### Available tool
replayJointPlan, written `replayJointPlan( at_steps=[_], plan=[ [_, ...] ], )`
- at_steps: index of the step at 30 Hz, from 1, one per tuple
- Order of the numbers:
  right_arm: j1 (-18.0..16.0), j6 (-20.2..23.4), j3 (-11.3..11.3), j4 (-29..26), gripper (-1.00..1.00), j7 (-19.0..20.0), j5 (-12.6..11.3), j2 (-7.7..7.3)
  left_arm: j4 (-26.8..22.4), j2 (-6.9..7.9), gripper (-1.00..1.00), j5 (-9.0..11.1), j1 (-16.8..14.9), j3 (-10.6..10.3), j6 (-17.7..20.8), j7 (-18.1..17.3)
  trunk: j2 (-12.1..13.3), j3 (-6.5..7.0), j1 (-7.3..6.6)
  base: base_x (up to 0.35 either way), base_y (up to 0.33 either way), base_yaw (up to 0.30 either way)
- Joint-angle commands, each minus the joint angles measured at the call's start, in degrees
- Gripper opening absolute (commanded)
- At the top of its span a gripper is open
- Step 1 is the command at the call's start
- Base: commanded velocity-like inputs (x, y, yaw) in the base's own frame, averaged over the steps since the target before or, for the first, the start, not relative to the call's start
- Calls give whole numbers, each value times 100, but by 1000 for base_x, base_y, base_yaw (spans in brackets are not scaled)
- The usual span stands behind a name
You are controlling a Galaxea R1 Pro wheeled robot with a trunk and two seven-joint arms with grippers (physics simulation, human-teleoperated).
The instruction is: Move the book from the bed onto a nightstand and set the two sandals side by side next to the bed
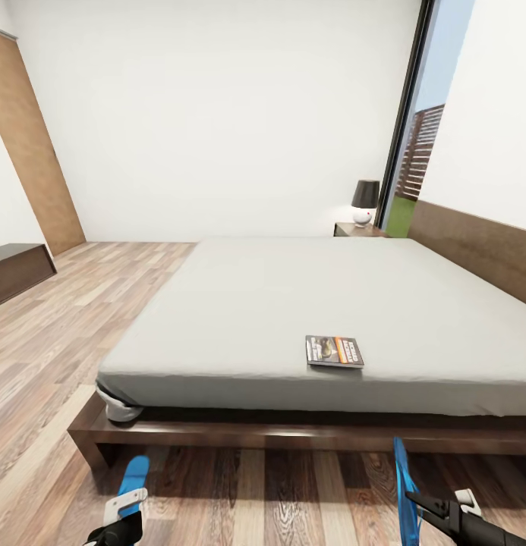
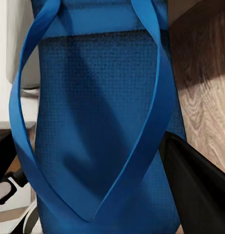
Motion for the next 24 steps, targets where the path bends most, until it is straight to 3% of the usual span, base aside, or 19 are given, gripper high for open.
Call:
replayJointPlan(
  at_steps=[1, 7, 18, 22, 24],
  plan=[
    [-2, 63, -8, -19, -100, 23, -12, -3, 6, -3, -100, -50, -5, 47, -21, -25, -42, -23, 21, 0, 0, 0],
    [0, 353, -9, -59, -100, 194, -10, -32, 6, -10, -100, -53, -5, 47, -21, -28, -283, -131, 153, 0, 0, 0],
    [-1, 331, -46, -50, -100, 176, -10, -26, 6, -11, -100, -53, -5, 48, -21, -30, -724, -328, 394, 0, 0, 0],
    [0, 308, -508, -34, -100, 151, -10, -26, 6, -11, -100, -53, -5, 52, -21, -30, -884, -400, 482, 0, 0, 0],
    [0, 304, -1057, -25, -100, 141, -7, -26, 6, -11, -100, -53, -5, 53, -21, -30, -965, -436, 526, 0, 0, 0]
  ],
)
